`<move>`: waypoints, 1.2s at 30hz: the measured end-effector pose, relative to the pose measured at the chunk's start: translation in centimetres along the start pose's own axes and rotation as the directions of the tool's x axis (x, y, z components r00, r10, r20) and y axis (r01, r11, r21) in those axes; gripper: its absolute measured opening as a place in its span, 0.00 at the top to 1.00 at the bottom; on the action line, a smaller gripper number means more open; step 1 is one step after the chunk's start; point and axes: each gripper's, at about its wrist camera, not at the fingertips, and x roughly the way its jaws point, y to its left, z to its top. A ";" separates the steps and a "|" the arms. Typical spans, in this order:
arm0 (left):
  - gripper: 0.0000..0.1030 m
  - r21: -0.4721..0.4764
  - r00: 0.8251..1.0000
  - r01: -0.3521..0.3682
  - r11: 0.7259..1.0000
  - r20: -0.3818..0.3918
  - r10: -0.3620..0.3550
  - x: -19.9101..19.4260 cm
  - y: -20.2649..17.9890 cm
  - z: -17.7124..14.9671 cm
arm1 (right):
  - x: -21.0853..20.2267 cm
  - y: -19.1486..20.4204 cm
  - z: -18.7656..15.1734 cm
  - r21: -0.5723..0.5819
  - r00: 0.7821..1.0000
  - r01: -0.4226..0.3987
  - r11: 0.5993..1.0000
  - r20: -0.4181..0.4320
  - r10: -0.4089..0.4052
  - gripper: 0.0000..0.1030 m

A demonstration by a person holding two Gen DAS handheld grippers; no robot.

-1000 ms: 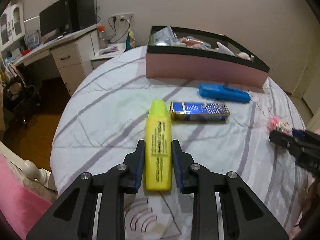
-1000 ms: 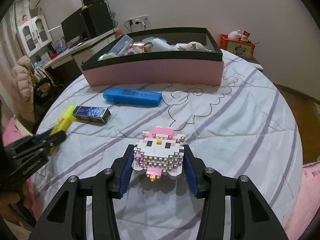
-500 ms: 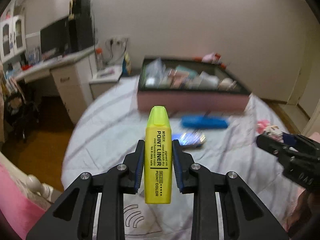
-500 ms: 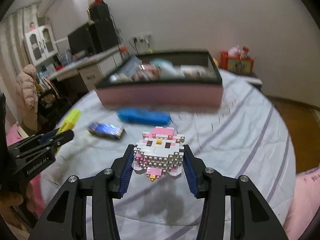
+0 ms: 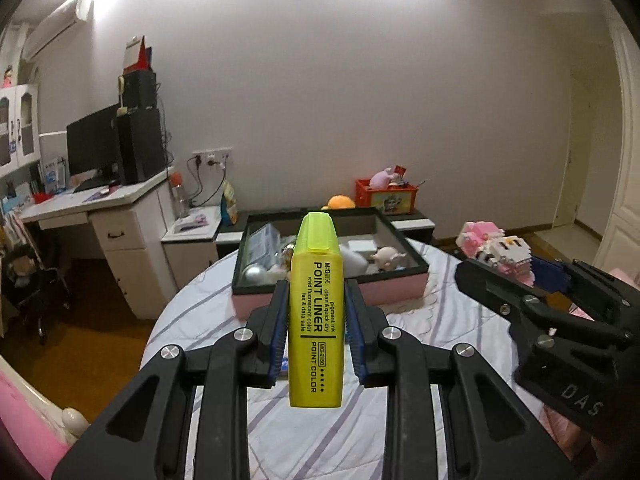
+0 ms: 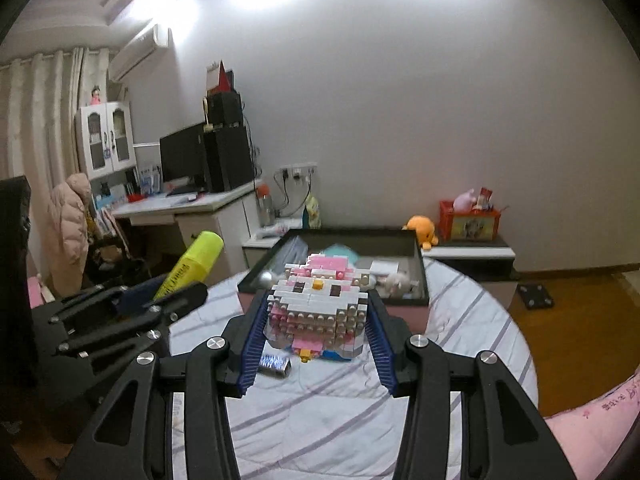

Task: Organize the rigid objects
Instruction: 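Carry the highlighter and block figure into the pink tray box and release both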

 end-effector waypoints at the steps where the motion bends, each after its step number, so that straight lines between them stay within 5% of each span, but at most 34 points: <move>1: 0.74 0.007 1.000 0.003 1.000 0.005 -0.003 0.0 -0.3 0.2 | 0.0 -0.1 0.3 -0.001 1.000 0.002 1.000 0.013 -0.002 0.53; 15: 0.74 0.058 0.996 -0.016 0.998 0.083 0.011 2.2 -1.9 3.1 | 2.4 -0.7 2.5 -0.010 0.998 0.013 1.000 0.054 -0.013 0.53; 25: 0.74 0.157 0.984 -0.070 0.985 0.176 0.042 8.9 -2.1 6.3 | 8.1 -2.6 5.2 -0.032 0.995 0.051 0.998 0.085 -0.048 0.53; 31: 0.74 0.174 0.993 -0.077 0.982 0.106 0.059 15.7 -1.2 6.7 | 14.2 -4.1 5.7 -0.046 0.998 0.067 0.997 0.015 -0.066 0.53; 36: 0.74 0.167 0.998 -0.057 0.984 -0.026 0.062 21.4 -0.3 5.6 | 19.3 -5.0 4.4 -0.048 0.992 0.060 0.997 -0.107 -0.065 0.53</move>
